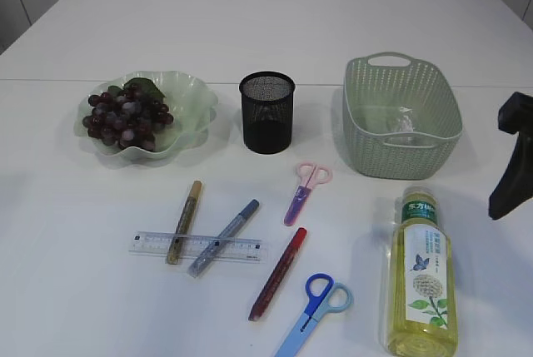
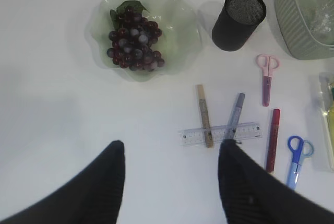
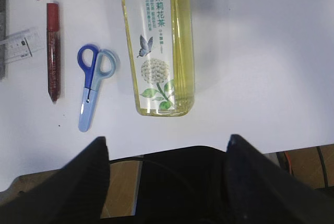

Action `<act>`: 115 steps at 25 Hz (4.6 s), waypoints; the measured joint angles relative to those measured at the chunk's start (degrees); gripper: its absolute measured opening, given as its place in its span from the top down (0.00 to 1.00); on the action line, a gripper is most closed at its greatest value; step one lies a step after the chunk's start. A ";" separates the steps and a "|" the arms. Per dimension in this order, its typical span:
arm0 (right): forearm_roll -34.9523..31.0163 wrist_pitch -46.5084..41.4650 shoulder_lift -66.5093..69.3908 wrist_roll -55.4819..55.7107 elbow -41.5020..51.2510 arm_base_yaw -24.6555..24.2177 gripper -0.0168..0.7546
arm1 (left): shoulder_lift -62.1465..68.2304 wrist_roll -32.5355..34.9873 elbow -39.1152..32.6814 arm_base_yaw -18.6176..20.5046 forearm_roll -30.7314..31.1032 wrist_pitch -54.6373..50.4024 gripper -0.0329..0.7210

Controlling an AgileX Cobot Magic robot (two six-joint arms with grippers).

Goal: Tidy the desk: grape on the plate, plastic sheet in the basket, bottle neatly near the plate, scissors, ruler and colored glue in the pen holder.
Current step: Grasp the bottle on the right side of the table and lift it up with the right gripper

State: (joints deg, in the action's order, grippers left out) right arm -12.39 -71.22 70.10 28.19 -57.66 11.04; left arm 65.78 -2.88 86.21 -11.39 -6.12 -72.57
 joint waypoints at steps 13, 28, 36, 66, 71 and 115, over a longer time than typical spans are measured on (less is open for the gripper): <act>-0.65 0.84 9.70 0.63 0.00 2.03 0.14 | 0.00 0.00 0.00 0.00 -0.12 0.00 0.41; 0.54 8.18 17.91 -2.48 0.00 6.37 0.20 | 0.00 0.00 0.00 0.00 0.25 0.00 0.41; 1.12 9.41 22.87 -3.44 0.00 7.70 0.20 | 0.00 0.00 0.00 0.00 0.46 0.00 0.41; 1.02 12.99 28.57 -3.92 0.00 9.61 0.16 | 0.00 0.00 0.00 0.00 0.59 0.00 0.41; 1.89 12.99 28.57 -3.92 0.00 9.61 0.16 | 0.00 0.00 -0.03 0.00 0.63 0.00 0.41; 1.68 13.62 36.70 -2.82 -0.32 9.61 0.19 | 0.00 0.00 -0.03 0.00 1.27 0.00 0.41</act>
State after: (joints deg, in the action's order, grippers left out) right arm -10.71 -57.60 106.80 25.37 -57.98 20.65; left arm 65.78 -2.88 86.18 -11.39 -4.86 -72.57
